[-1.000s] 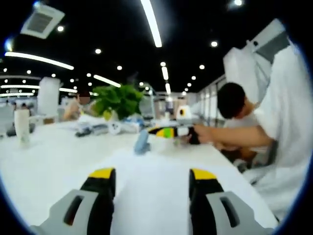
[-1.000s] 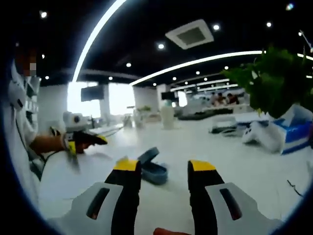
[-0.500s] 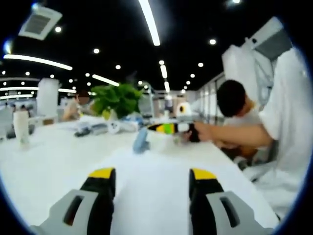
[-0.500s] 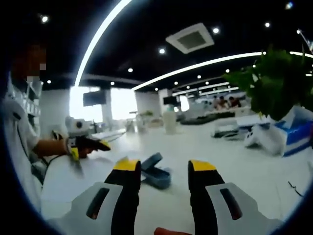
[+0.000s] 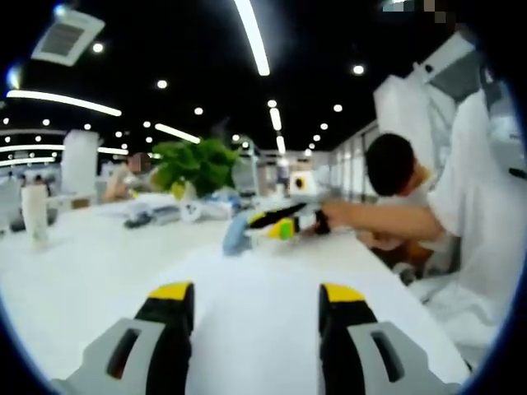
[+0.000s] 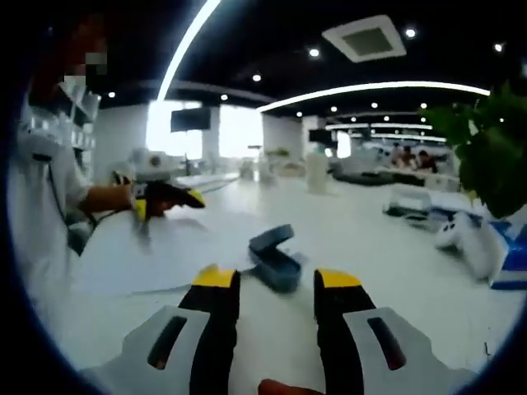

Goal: Pick up the paper insert the paper into the punch align the paper edges press the punch to punch holes

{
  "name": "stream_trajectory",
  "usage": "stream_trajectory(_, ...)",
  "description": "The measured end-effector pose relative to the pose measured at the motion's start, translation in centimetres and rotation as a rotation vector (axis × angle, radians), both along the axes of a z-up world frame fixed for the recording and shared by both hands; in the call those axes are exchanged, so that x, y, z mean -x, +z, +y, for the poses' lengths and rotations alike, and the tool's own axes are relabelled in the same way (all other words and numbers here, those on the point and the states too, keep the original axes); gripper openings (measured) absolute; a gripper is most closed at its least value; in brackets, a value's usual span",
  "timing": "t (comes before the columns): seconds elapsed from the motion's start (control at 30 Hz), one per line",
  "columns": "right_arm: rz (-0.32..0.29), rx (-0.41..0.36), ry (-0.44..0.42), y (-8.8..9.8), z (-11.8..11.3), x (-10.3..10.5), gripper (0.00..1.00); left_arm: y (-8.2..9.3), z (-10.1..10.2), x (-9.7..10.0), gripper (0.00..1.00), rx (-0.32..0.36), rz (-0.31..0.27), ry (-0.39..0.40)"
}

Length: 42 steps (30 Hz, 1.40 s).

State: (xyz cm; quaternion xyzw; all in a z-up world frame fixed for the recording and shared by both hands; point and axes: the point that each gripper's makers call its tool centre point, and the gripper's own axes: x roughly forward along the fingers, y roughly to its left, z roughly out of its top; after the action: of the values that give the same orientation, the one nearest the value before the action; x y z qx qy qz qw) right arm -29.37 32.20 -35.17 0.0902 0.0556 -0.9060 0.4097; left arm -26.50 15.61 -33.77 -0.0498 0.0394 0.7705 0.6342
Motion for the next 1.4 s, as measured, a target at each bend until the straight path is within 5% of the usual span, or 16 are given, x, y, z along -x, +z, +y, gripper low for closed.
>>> stream_trajectory(0.27, -0.022, -0.014, 0.057, -0.5, -0.3, 2.1, 0.37, -0.1, 0.1, -0.1, 0.61, 0.005, 0.0, -0.009)
stream_trajectory(1.4, -0.028, -0.03, 0.211, -1.0, -2.1, 1.4, 0.23, 0.0, 0.0, -0.1, 0.59, -0.002, -0.025, -0.004)
